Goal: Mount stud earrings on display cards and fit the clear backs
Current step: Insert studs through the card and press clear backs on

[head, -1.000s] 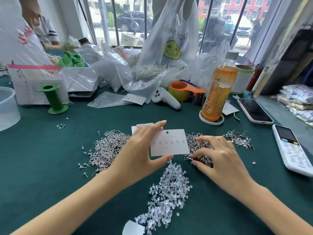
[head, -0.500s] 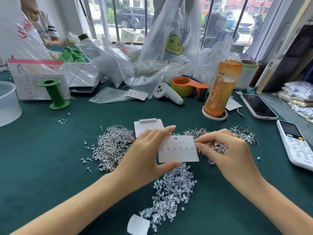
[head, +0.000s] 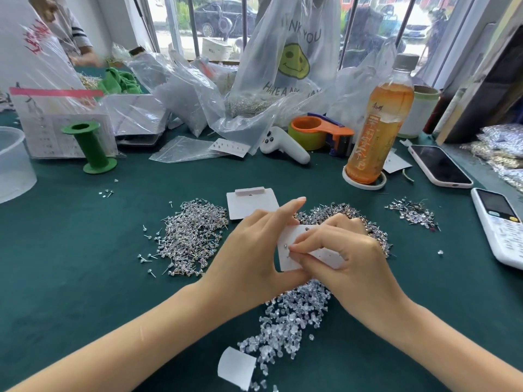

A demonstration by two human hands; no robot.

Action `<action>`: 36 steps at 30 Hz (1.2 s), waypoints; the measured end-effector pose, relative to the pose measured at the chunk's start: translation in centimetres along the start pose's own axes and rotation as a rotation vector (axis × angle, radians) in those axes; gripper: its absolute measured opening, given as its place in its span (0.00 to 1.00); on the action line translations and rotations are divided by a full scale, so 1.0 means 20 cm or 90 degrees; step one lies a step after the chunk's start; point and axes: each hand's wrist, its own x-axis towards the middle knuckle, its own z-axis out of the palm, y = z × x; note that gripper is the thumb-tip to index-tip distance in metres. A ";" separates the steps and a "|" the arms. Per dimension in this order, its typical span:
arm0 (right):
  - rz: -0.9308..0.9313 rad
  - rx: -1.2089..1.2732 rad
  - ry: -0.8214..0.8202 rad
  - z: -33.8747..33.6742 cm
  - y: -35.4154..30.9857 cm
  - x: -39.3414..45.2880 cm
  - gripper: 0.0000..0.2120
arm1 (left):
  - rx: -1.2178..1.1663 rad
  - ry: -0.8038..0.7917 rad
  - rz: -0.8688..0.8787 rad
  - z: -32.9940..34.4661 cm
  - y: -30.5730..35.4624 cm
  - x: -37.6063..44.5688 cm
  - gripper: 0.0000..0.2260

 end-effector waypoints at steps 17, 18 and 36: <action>-0.071 -0.049 -0.036 -0.02 0.01 0.01 0.01 | 0.022 -0.023 -0.002 -0.02 0.02 0.00 0.36; -0.074 -0.052 -0.039 -0.02 0.01 0.01 0.03 | 0.025 -0.023 0.000 -0.01 0.02 0.00 0.36; -0.145 -0.100 -0.074 -0.06 0.02 0.01 0.05 | 0.020 -0.025 -0.011 -0.01 0.04 0.01 0.30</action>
